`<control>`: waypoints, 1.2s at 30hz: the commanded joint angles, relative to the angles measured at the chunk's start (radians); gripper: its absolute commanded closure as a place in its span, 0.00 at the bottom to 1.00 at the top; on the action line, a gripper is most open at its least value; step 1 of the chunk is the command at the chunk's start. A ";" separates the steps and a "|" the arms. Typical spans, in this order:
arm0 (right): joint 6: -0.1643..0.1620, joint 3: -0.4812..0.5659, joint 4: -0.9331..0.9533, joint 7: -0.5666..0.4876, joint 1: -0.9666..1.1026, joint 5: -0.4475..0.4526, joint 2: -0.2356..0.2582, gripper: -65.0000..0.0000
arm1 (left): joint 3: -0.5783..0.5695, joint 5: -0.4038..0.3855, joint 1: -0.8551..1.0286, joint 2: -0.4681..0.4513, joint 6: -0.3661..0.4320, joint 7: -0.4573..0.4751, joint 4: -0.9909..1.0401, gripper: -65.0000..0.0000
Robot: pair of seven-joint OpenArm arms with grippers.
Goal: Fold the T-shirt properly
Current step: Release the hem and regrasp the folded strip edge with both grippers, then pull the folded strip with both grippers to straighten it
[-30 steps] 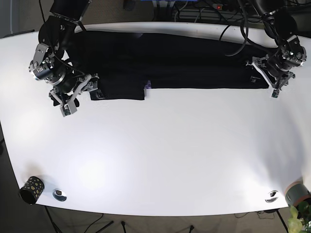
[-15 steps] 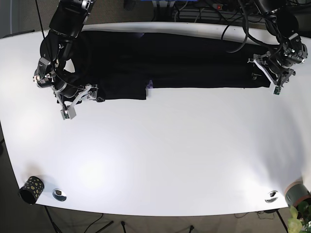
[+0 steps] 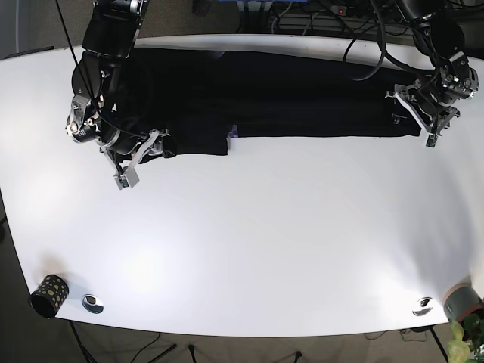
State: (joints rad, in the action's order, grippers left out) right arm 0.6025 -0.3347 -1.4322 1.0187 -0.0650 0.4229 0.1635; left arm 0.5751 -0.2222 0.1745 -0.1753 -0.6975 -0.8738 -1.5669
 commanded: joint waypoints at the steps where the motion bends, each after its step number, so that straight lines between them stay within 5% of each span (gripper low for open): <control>1: 0.006 -0.002 -0.017 -0.008 -0.016 0.012 0.008 0.51 | 0.003 0.014 0.001 -0.010 -0.001 -0.018 -0.005 0.43; 10: 0.007 -0.005 -0.034 -0.010 -0.014 0.017 0.008 1.00 | 0.000 0.014 0.001 -0.008 -0.001 -0.018 -0.005 0.43; 25: 0.012 -0.013 -0.451 -0.005 0.238 0.021 0.006 1.00 | 0.001 0.014 0.001 -0.011 -0.001 -0.018 -0.004 0.43; 36: 0.015 -0.171 -0.490 -0.005 0.367 0.020 -0.057 1.00 | -0.002 0.016 0.001 -0.013 -0.001 -0.018 -0.004 0.43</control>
State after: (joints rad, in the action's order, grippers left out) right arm 0.6140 -0.4831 -1.9205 1.0321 0.3069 0.4305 0.0917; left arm 0.5732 -0.2218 0.1749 -0.1761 -0.6975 -0.8711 -1.5658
